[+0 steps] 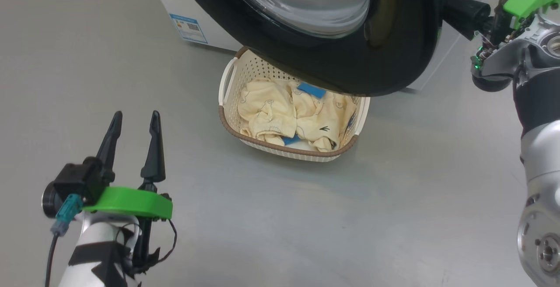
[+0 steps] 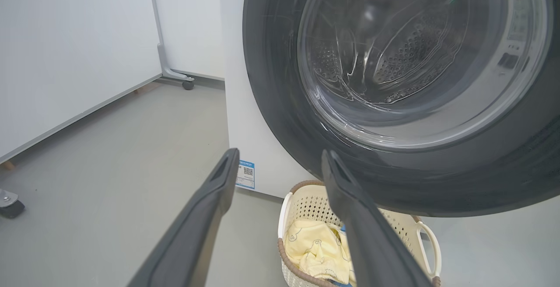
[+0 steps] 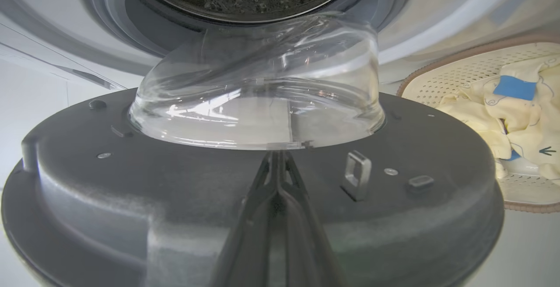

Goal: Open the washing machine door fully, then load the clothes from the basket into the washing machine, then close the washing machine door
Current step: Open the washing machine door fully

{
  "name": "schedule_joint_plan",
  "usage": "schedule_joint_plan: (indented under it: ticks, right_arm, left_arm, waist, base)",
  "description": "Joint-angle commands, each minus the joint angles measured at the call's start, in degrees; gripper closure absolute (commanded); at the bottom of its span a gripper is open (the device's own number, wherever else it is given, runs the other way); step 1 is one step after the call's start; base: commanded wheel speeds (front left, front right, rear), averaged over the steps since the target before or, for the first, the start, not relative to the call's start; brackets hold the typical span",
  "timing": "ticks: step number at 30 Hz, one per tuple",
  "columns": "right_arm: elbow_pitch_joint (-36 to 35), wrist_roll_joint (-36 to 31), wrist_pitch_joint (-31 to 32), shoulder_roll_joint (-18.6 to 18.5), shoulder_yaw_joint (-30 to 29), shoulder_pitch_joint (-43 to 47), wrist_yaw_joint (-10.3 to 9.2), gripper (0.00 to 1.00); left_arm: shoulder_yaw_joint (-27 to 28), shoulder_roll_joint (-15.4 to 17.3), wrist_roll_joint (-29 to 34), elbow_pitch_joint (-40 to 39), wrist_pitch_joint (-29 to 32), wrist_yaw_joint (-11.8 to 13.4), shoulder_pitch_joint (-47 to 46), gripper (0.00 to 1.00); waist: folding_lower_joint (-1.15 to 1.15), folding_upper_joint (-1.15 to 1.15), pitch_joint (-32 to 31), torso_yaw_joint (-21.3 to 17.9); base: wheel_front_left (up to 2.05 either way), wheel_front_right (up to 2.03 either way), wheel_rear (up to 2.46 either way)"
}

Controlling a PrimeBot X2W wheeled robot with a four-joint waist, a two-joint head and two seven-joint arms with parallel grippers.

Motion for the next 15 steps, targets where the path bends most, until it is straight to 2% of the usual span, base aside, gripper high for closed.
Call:
schedule_joint_plan:
  ticks: [1, 7, 15]
  right_arm:
    - [-2.3, 1.1, 1.4, 1.1, 1.7, -2.5, -0.14, 1.00]
    - [-5.9, 5.4, 5.7, 1.1, 6.5, 0.0, -0.14, 1.00]
    - [-11.9, 11.1, 7.5, 1.1, 15.8, 5.7, -0.14, 1.00]
  left_arm:
    - [2.0, 1.5, -0.3, -1.5, -0.6, 0.0, -0.3, 0.00]
    - [1.9, 1.4, -0.2, -1.3, -0.6, 0.0, -0.4, 0.00]
    - [1.8, 1.7, -0.1, -1.0, -0.6, 0.0, -0.2, 0.00]
  waist:
    - [0.00, 0.00, -0.1, 0.0]
    - [0.00, 0.00, -0.8, -0.4]
    - [0.00, 0.00, -2.3, -1.2]
  base:
    - [0.00, 0.00, 0.00]
    - [0.00, 0.00, 0.00]
    - [0.00, 0.00, 0.00]
